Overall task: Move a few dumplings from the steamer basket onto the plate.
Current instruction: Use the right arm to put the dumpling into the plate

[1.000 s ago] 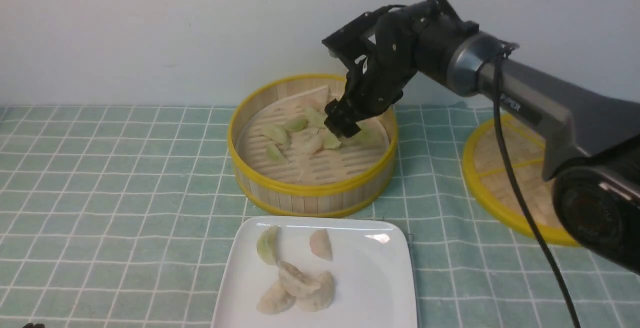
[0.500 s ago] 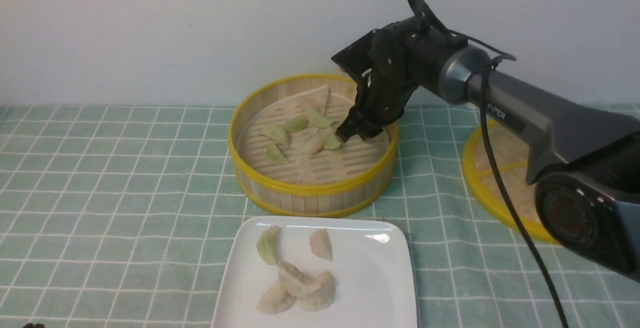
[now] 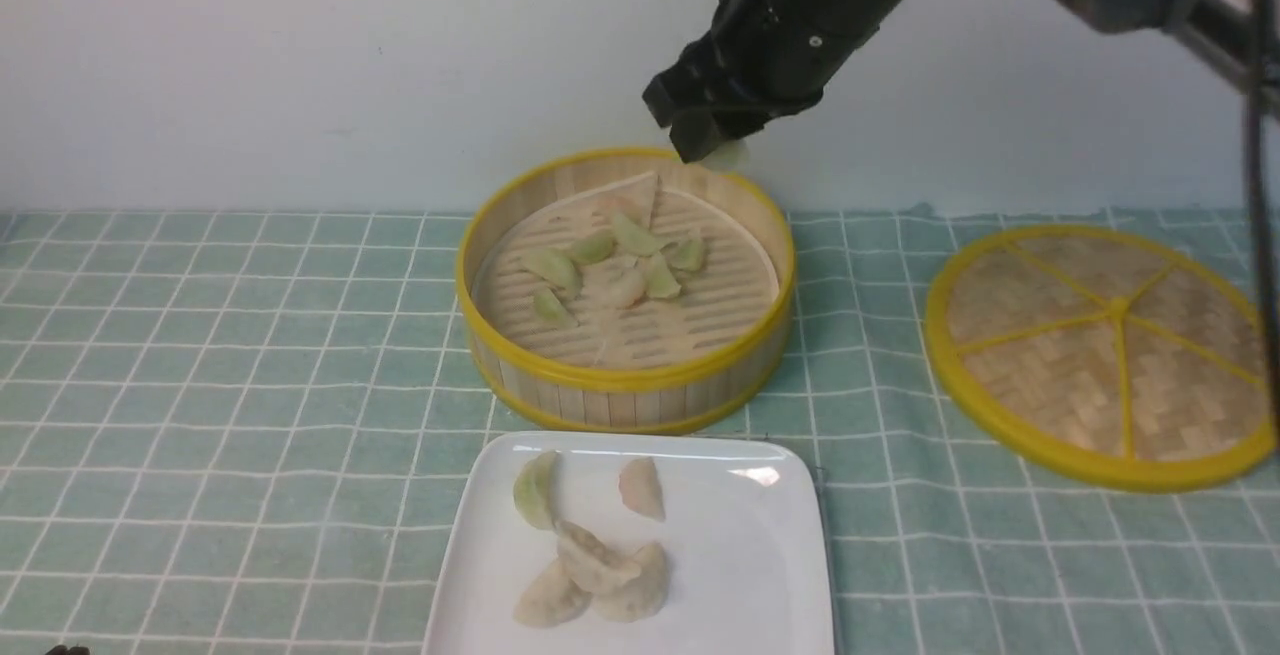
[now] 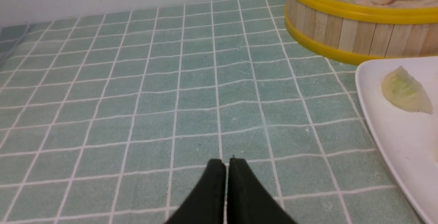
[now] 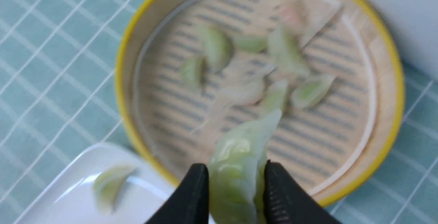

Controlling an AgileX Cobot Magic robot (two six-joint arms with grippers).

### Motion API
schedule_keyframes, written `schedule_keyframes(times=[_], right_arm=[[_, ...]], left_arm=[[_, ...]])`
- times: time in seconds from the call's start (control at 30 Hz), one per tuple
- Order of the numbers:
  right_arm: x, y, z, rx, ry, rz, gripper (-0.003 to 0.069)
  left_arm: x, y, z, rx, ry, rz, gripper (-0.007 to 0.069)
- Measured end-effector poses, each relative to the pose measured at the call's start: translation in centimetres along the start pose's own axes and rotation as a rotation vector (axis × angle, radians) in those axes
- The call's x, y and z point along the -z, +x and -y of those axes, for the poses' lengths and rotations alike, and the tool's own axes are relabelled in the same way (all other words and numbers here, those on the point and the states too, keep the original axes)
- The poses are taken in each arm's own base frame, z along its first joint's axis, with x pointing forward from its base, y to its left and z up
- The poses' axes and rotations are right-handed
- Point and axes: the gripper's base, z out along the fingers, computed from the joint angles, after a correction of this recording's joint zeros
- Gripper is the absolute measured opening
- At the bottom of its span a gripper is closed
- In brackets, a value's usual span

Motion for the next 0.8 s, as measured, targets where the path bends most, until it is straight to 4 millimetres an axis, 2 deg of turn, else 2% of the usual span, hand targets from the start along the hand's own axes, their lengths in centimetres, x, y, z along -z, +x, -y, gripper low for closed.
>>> schedule_keyframes(times=[0.13,0.17,0.2,0.3,0.37,0.43,0.47,0.6,0.7,0.8], right_arm=[[-1.2,4.1,-3.2,0.028,-0.063,-0.149,0.0188],[-1.6,4.6,-3.2,0.027,-0.067,-0.171,0.0188],[-3.4,6.6,-4.2,0.041,-0.086,-0.261,0.0188],[-6.8,9.9,-5.0,0.061,-0.094,-0.364,0.0188],[-8.3,11.0,-5.0,0.058,-0.091,-0.377,0.0189],[-9.8,11.9,-4.8,0.046,-0.085,-0.39,0.0235],[-9.9,12.0,-4.8,0.045,-0.084,-0.392,0.0235],[-11.0,12.3,-4.7,0.004,-0.078,-0.393,0.0393],[-10.7,11.8,-4.7,0.012,-0.077,-0.385,0.0479],[-9.2,11.1,-4.9,0.037,-0.076,-0.41,0.0474]], left_arm=[[0.0,0.0,0.0,0.0,0.0,0.0,-0.0006],[0.0,0.0,0.0,0.0,0.0,0.0,-0.0006],[0.0,0.0,0.0,0.0,0.0,0.0,-0.0006],[0.0,0.0,0.0,0.0,0.0,0.0,-0.0006],[0.0,0.0,0.0,0.0,0.0,0.0,-0.0006],[0.0,0.0,0.0,0.0,0.0,0.0,-0.0006],[0.0,0.0,0.0,0.0,0.0,0.0,-0.0006],[0.0,0.0,0.0,0.0,0.0,0.0,-0.0006],[0.0,0.0,0.0,0.0,0.0,0.0,-0.0006],[0.0,0.0,0.0,0.0,0.0,0.0,-0.0006]])
